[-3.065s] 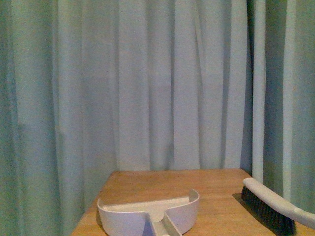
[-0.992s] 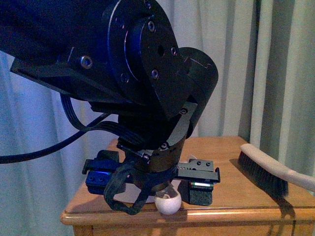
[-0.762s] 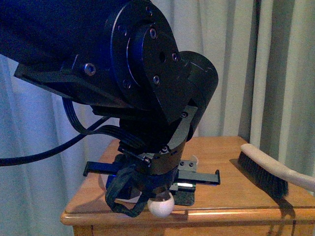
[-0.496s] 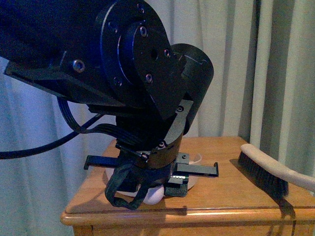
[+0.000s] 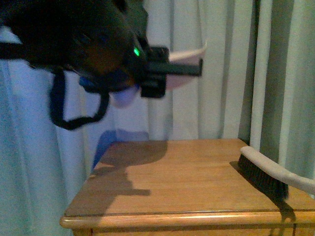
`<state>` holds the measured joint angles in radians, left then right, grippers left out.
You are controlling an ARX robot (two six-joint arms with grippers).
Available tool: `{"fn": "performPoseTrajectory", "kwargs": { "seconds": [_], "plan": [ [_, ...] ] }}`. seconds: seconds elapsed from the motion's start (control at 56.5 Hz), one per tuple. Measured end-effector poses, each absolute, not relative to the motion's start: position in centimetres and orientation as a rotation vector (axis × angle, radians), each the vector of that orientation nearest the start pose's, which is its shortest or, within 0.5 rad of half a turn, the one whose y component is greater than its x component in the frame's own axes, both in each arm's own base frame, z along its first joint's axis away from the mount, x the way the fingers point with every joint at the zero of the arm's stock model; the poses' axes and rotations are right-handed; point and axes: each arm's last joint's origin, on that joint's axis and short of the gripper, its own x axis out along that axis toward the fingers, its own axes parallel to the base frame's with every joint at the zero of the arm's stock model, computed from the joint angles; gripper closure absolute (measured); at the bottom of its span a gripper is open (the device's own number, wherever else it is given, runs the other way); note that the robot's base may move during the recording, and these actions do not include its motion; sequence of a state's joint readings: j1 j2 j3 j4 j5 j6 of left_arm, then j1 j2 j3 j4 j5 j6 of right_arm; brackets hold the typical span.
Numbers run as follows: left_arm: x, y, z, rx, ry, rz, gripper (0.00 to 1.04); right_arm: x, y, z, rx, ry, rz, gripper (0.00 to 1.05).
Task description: Clean up trash
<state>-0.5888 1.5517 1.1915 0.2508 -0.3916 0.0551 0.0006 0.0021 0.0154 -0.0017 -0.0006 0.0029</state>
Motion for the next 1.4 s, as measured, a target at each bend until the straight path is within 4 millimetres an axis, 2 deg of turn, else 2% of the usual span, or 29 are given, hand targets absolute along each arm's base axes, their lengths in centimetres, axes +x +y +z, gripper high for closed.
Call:
{"fn": "performPoseTrajectory", "kwargs": {
  "seconds": [0.089,0.106,0.23,0.461,0.602,0.655,0.939,1.116,1.258,1.329,1.399],
  "plan": [
    [28.9,-16.9,34.1,0.121,-0.026,-0.223,0.77,9.7,0.0,16.8,0.002,-0.012,0.002,0.07],
    [28.2,-16.0,34.6,0.135,-0.064,-0.224,0.77,9.7,0.0,16.8,0.003,-0.012,0.001,0.07],
    [25.6,-12.6,35.4,0.168,-0.159,-0.218,0.77,9.7,0.0,16.8,0.003,-0.012,0.001,0.07],
    [20.7,-7.5,35.0,0.281,-0.292,-0.252,0.77,9.7,0.0,16.8,0.002,-0.012,0.001,0.07],
    [17.1,-2.7,34.4,0.323,-0.359,-0.236,0.77,9.7,0.0,16.8,0.002,-0.012,0.001,0.07],
    [16.3,-1.8,33.9,0.328,-0.359,-0.222,0.77,9.7,0.0,16.8,0.002,-0.012,0.001,0.07],
    [13.1,-1.2,30.8,0.296,-0.314,-0.218,0.77,9.7,0.0,16.8,0.002,-0.012,0.001,0.07],
    [12.4,-1.2,30.5,0.283,-0.321,-0.216,0.77,9.7,0.0,16.8,0.001,-0.010,-0.005,0.07],
    [12.4,-1.2,30.5,0.280,-0.321,-0.216,0.77,10.2,0.4,16.3,-0.074,0.138,-0.260,0.07],
    [12.4,-1.2,30.5,0.280,-0.321,-0.218,0.77,11.4,0.7,18.0,-0.061,0.169,-0.221,0.07],
    [12.4,-1.2,30.5,0.279,-0.321,-0.218,0.77,13.6,1.3,21.4,-0.036,0.193,-0.148,0.07]
  ]
}}
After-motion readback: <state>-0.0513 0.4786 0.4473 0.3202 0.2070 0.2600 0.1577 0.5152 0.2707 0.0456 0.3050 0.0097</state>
